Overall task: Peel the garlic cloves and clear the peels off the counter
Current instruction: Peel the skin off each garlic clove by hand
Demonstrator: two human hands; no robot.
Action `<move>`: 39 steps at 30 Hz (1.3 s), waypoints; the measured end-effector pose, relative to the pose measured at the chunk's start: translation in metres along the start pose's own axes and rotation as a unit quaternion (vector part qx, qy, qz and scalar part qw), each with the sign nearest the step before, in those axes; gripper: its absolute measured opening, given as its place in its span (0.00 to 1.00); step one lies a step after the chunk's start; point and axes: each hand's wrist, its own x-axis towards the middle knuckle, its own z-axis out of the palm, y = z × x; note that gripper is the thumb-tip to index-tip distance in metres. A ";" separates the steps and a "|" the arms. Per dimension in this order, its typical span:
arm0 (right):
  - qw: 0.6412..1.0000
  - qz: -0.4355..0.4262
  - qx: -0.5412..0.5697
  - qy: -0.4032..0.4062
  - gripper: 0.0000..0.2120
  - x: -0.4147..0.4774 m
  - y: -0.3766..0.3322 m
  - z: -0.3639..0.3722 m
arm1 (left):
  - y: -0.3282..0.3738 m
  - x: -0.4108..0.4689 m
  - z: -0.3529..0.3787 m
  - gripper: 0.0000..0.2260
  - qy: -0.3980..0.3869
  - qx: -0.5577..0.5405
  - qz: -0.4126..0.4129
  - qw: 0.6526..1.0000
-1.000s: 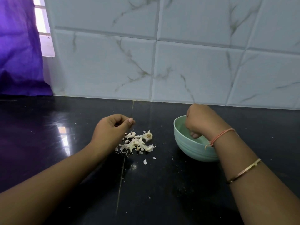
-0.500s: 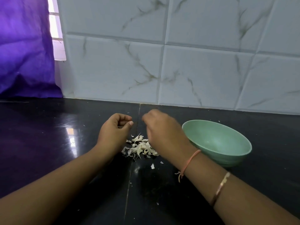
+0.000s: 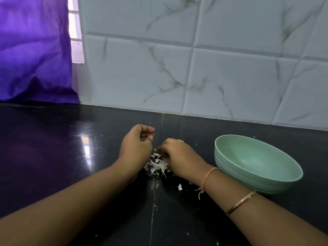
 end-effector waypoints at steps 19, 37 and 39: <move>0.946 0.097 0.247 0.184 0.11 -0.022 -0.003 -0.014 | 0.010 -0.007 -0.003 0.02 -0.114 0.034 -0.034 0.992; 0.907 0.055 0.329 0.258 0.14 -0.025 -0.008 -0.021 | 0.025 -0.011 -0.006 0.06 -0.193 -0.124 -0.132 0.964; 0.890 0.071 0.362 0.268 0.16 -0.024 -0.009 -0.022 | 0.028 -0.012 -0.006 0.06 -0.191 -0.161 -0.130 0.959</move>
